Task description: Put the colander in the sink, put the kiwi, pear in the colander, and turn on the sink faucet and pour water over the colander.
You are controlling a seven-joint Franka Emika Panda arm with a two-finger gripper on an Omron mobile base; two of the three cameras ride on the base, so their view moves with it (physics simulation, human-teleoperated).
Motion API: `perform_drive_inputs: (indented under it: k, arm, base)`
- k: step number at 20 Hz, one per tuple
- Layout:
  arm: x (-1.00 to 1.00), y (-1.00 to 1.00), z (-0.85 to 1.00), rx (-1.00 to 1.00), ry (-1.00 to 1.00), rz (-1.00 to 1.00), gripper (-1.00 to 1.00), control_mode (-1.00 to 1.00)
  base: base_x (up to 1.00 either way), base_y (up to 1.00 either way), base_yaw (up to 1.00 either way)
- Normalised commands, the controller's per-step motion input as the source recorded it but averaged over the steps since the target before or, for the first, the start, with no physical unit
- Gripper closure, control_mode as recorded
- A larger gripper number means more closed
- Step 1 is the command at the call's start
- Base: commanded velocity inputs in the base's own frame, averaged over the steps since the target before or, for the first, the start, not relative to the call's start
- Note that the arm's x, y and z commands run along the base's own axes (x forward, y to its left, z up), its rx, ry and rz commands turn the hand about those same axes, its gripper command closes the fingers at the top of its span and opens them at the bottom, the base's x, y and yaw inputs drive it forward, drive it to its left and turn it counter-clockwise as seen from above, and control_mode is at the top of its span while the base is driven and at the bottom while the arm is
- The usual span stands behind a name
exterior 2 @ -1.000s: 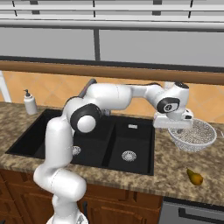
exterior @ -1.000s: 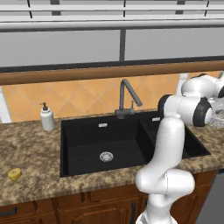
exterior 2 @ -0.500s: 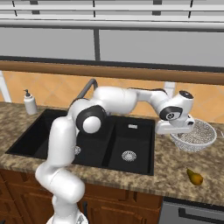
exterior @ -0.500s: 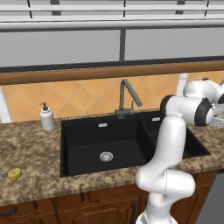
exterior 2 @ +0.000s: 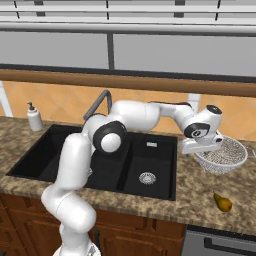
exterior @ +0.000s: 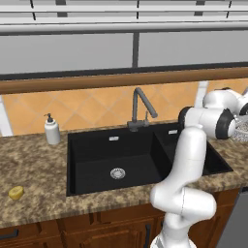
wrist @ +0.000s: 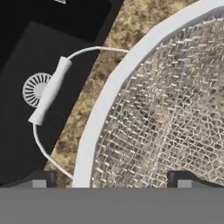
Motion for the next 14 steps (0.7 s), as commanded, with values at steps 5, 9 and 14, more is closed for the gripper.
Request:
perform_drive_inputs:
  k: [5, 9, 14]
  arm:
    - [0.0, 0.0, -0.34, -0.02, -0.01, 0.03, 1.0, -1.0]
    - [0.0, 0.0, 0.0, 0.0, -0.01, 0.0, 1.0, -1.0]
    - [-0.08, 0.07, 0.22, 0.0, -0.04, -0.01, 1.0, -1.0]
  base:
    - [0.0, 0.0, 0.0]
    - [0.0, 0.0, 0.0]
    - [0.0, 0.0, 0.0]
